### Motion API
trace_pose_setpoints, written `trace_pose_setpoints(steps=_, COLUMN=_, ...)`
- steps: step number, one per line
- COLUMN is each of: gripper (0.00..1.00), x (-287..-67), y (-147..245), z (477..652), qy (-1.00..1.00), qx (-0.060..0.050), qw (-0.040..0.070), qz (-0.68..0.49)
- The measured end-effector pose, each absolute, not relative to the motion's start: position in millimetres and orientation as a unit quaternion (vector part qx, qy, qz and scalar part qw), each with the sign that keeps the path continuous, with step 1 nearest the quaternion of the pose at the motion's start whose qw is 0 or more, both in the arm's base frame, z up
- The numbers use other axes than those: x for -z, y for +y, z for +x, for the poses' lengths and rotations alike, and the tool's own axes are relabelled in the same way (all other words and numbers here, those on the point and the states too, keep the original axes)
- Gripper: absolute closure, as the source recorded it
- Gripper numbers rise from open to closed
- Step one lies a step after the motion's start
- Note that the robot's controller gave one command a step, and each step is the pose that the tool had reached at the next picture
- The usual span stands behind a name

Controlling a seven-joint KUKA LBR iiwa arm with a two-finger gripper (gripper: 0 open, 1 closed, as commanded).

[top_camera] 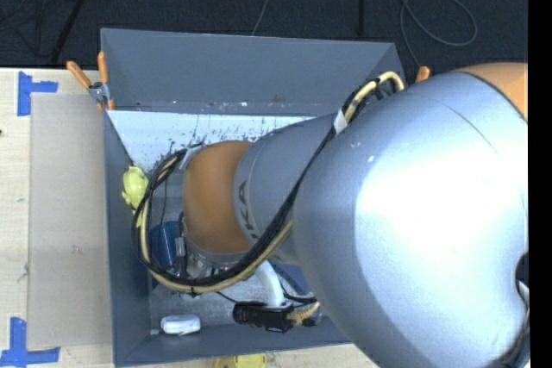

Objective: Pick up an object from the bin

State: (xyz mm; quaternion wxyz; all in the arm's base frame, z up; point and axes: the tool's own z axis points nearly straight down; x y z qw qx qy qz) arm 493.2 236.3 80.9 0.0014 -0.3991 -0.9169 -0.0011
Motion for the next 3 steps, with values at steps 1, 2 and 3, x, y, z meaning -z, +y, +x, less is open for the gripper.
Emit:
trace_pose_setpoints(steps=1, gripper=1.0, x=-91, y=235, z=492.7, qy=-0.917, qx=-0.002, qw=0.002, qz=-0.399)
trace_pose_setpoints(steps=2, gripper=1.0, x=-107, y=234, z=491.6, qy=-0.917, qx=-0.004, qw=0.003, qz=-0.399)
trace_pose_setpoints(steps=3, gripper=1.0, x=-130, y=234, z=491.6, qy=-0.917, qx=-0.004, qw=0.003, qz=-0.399)
